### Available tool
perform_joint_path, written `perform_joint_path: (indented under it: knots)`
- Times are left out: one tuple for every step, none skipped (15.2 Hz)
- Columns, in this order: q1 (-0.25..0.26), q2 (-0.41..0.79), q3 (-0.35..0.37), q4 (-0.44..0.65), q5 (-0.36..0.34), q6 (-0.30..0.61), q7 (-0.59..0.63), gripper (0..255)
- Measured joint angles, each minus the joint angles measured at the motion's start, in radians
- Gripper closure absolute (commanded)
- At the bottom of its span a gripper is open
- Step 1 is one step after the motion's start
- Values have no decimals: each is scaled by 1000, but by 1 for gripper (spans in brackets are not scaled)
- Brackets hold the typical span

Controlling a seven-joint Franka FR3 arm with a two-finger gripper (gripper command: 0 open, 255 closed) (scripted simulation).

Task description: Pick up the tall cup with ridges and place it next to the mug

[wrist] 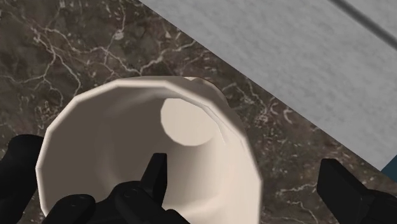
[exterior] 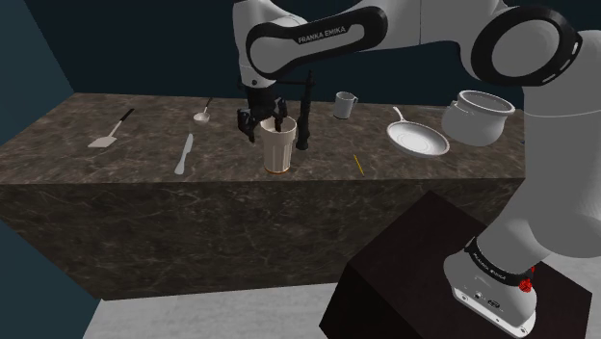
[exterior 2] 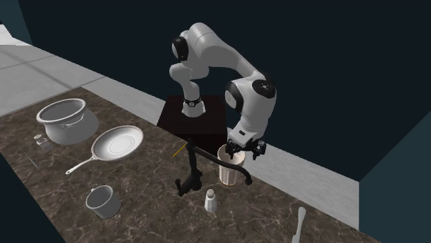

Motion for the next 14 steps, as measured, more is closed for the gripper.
perform_joint_path:
  knots:
    - [0,0,0,0,0,0,0,0]
    - [0,0,0,0,0,1,0,0]
    - [0,0,0,0,0,1,0,0]
    - [0,0,0,0,0,1,0,255]
    - [0,0,0,0,0,1,0,255]
    - [0,0,0,0,0,1,0,255]
    - [0,0,0,0,0,1,0,255]
    - [0,0,0,0,0,1,0,255]
    - [0,0,0,0,0,1,0,255]
    - [0,0,0,0,0,1,0,255]
    - [0,-1,1,0,0,2,0,255]
    - [0,-1,1,0,0,2,0,255]
    - [1,-2,1,-1,0,2,0,255]
    - [1,-1,1,0,0,2,0,255]
